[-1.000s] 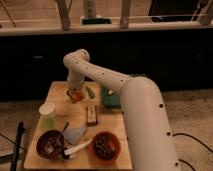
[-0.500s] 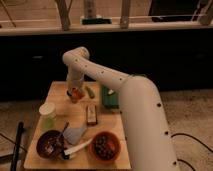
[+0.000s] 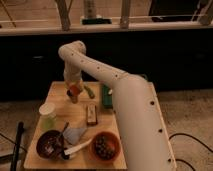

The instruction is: Place apple in metal cup

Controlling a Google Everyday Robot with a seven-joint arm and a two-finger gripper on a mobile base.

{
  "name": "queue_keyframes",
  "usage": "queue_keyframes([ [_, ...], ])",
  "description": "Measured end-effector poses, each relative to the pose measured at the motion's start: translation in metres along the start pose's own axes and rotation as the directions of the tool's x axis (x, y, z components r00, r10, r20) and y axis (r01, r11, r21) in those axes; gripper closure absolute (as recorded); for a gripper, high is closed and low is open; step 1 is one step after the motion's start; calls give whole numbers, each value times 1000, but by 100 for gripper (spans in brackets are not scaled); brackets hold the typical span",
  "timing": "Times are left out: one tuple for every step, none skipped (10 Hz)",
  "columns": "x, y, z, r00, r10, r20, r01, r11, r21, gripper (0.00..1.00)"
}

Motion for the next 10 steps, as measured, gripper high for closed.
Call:
queue_keyframes([
  [2, -5, -1, 1000, -12, -4, 12, 1000, 1, 100],
  [5, -10, -2, 1000, -26, -6, 26, 1000, 1, 100],
  [8, -15, -2, 999, -39, -8, 39, 999, 2, 100],
  [11, -19, -2, 999, -48, -10, 48, 999, 5, 100],
  [13, -21, -2, 998, -55, -12, 56, 998, 7, 100],
  [14, -22, -2, 998, -60, -11, 60, 998, 7, 100],
  [14, -22, -1, 998, -64, -10, 64, 998, 8, 100],
  [15, -21, 0, 998, -66, -10, 66, 998, 9, 100],
  [17, -22, 0, 998, -68, -12, 68, 998, 13, 100],
  [17, -22, 0, 998, -69, -13, 69, 998, 15, 100],
])
